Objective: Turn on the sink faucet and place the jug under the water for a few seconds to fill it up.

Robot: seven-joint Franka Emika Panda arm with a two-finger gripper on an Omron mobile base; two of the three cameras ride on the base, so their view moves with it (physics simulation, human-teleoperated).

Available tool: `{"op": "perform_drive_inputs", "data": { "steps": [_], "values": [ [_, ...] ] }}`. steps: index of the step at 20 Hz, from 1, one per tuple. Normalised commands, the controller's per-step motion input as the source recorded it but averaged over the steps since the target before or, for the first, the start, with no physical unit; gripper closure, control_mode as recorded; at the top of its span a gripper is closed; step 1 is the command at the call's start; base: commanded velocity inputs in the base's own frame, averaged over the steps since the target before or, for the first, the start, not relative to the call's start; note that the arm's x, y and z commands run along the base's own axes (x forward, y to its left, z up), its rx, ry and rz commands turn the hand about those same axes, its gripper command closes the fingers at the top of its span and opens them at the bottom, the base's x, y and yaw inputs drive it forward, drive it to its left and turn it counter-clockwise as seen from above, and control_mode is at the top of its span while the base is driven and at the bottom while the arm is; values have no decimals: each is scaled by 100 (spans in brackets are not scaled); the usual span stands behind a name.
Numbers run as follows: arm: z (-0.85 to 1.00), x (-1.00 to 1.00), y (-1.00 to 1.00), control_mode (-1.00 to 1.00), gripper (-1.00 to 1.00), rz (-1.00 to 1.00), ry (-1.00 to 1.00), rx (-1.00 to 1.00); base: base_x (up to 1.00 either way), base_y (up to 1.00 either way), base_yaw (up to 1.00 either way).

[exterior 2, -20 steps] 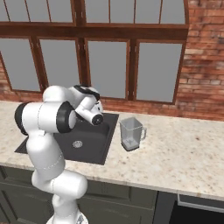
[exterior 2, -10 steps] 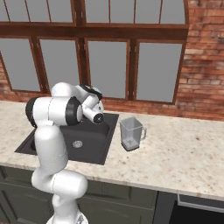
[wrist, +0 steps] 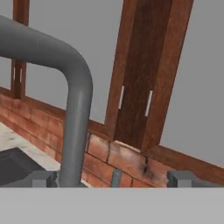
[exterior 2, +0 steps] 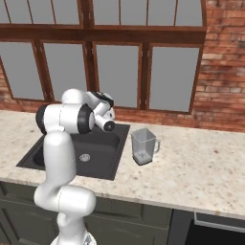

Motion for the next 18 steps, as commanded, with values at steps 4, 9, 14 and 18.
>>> {"op": "perform_drive_inputs", "data": {
  "steps": [4,9,14,18],
  "values": [
    [-2,35,0,-100,-100,-4,-2,0,0,0,0],
    [-7,31,0,-100,-100,-5,-2,0,0,0,0],
    [-16,30,0,-100,-100,-8,-1,0,0,0,0],
    [-26,31,0,-100,-100,-9,0,0,0,0,0]
  ]
}}
